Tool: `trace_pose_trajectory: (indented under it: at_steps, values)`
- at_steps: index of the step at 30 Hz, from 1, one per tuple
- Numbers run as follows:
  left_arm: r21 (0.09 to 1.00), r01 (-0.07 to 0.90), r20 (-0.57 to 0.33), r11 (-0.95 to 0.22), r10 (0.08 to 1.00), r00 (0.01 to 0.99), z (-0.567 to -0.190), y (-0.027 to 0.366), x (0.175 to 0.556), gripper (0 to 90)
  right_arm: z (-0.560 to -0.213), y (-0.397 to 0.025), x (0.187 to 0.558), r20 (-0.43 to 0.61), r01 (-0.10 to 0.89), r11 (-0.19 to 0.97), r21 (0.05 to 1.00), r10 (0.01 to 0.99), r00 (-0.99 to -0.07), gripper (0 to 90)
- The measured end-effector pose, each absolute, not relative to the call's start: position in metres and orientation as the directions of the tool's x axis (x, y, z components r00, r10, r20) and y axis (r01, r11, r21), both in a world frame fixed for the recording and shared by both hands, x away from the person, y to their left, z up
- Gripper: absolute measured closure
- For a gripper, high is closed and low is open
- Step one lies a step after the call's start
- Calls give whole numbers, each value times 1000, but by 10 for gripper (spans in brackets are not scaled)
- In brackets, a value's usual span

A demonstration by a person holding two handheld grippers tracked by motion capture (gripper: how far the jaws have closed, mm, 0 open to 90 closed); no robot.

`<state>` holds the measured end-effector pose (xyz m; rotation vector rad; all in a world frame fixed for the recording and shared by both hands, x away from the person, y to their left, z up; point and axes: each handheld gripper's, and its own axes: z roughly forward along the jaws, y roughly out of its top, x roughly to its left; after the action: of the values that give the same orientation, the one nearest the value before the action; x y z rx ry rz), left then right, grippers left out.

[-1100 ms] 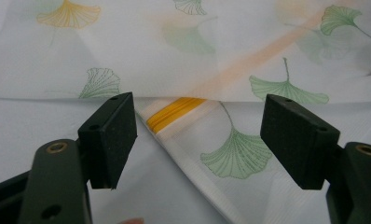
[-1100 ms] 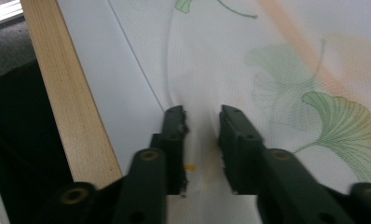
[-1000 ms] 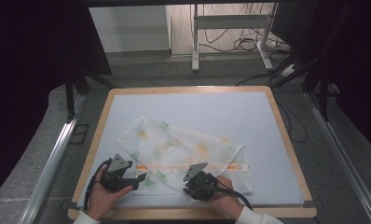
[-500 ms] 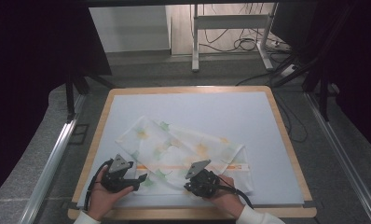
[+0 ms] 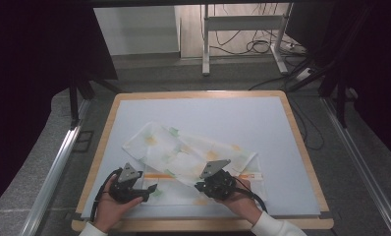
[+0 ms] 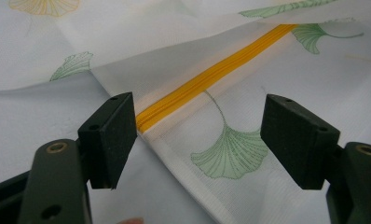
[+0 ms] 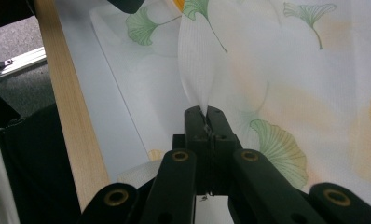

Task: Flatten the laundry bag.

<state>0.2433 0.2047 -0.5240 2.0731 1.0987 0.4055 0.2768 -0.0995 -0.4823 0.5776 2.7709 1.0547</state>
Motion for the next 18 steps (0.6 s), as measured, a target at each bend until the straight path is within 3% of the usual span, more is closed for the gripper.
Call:
trace_pose_trajectory:
  at_steps: [18]
  values:
    - [723,586,-70,-365,806,588,-527,202,245,267,-466,-112,290,7,306,627,716,433,-901,891]
